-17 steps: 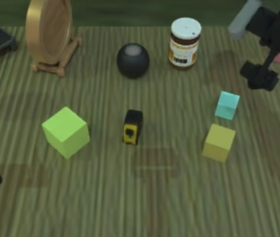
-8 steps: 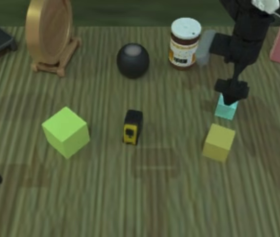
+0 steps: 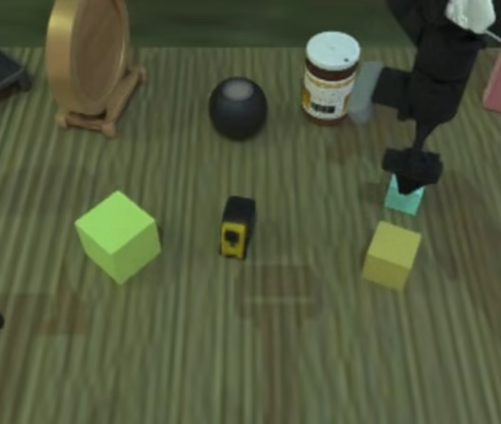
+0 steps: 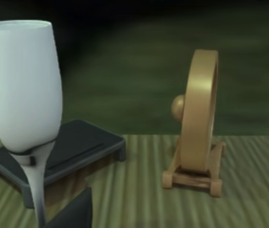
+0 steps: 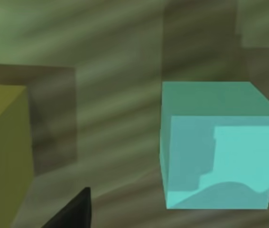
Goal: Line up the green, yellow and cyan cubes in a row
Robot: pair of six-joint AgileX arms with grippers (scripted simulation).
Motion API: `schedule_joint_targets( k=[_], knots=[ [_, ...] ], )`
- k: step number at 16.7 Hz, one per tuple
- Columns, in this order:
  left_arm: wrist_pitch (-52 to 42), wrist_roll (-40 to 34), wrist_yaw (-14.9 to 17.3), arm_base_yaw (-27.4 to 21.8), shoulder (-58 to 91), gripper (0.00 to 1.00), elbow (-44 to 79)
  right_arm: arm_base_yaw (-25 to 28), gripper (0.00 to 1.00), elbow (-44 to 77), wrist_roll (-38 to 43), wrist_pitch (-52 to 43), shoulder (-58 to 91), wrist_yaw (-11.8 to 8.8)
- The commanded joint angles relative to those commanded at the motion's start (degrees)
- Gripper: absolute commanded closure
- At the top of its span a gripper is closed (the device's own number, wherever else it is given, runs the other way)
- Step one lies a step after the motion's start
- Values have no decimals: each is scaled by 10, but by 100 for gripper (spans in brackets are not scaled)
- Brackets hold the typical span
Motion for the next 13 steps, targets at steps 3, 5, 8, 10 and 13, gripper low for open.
schedule_joint_targets(
  k=[3, 5, 8, 10, 13],
  knots=[
    [0, 0, 0, 0, 0, 0, 0, 1, 0, -50, 1, 72, 16, 0],
    [0, 0, 0, 0, 0, 0, 0, 1, 0, -84, 1, 119, 27, 0],
    [0, 0, 0, 0, 0, 0, 0, 2, 0, -107, 2, 147, 37, 0],
    [0, 0, 0, 0, 0, 0, 0, 2, 0, -107, 2, 147, 37, 0],
    [0, 0, 0, 0, 0, 0, 0, 2, 15, -107, 2, 147, 37, 0]
  ],
)
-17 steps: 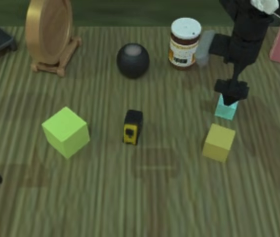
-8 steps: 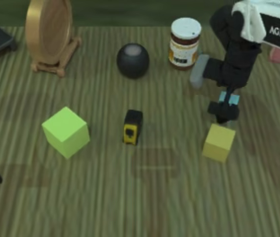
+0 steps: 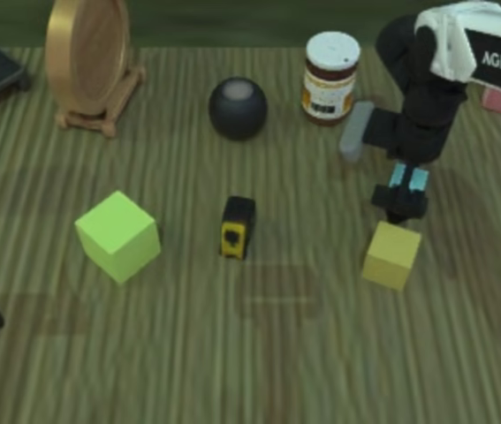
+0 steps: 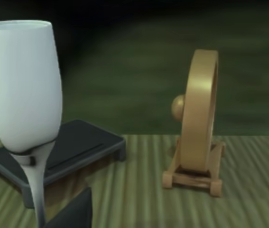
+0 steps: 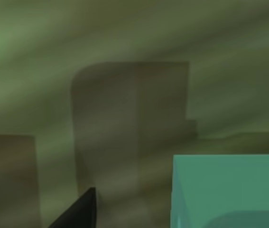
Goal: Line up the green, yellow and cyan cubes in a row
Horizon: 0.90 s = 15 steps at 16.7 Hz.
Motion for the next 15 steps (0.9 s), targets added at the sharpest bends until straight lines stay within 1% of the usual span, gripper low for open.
schedule_joint_targets(
  k=[11, 12, 15],
  knots=[
    [0, 0, 0, 0, 0, 0, 0, 0, 98, 0, 0, 0, 0, 0],
    [0, 0, 0, 0, 0, 0, 0, 0, 100, 0, 0, 0, 0, 0],
    [0, 0, 0, 0, 0, 0, 0, 0, 100, 0, 0, 0, 0, 0]
  ],
)
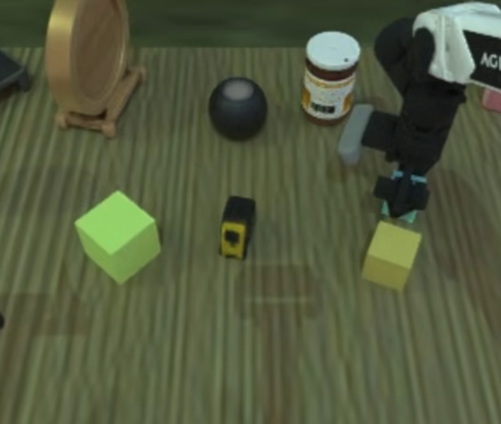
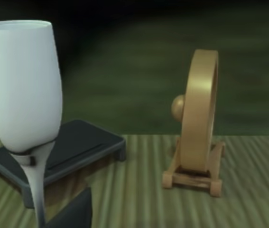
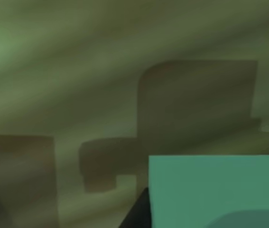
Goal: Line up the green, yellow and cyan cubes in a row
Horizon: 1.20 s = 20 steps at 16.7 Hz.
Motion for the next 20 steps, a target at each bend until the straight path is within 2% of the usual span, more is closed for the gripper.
schedule_joint_targets(
  k=[7, 14, 20],
  knots=[
    [0, 0, 0, 0, 0, 0, 0, 2, 100, 7, 6, -23, -23, -5],
    [0, 0, 0, 0, 0, 0, 0, 5, 100, 97, 7, -145, -51, -6],
    [0, 0, 0, 0, 0, 0, 0, 7, 100, 91, 7, -143, -58, -6]
  ],
)
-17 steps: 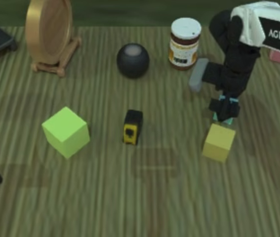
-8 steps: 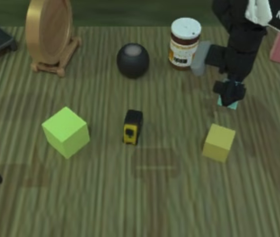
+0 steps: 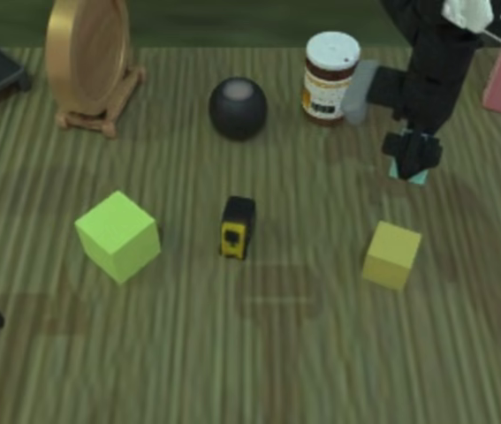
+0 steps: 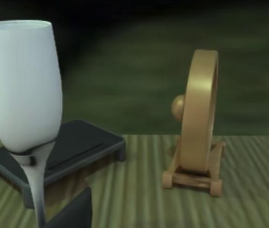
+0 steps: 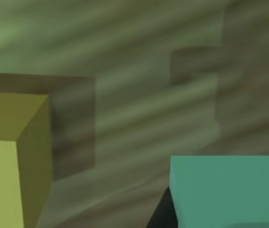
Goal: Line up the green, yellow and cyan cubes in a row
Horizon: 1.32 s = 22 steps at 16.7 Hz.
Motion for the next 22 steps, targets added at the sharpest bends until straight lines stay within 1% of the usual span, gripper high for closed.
schedule_joint_targets(
  k=[4, 11, 14, 16, 22],
  knots=[
    [0, 0, 0, 0, 0, 0, 0, 43, 100, -88, -2, 31, -64, -1],
    [0, 0, 0, 0, 0, 0, 0, 159, 100, -357, -3, 110, -234, -3],
    [0, 0, 0, 0, 0, 0, 0, 198, 100, -432, -5, 137, -290, -3],
    [0, 0, 0, 0, 0, 0, 0, 211, 100, -452, -6, 145, -307, -3],
    [0, 0, 0, 0, 0, 0, 0, 210, 100, -458, -6, 153, -302, -3]
  ],
)
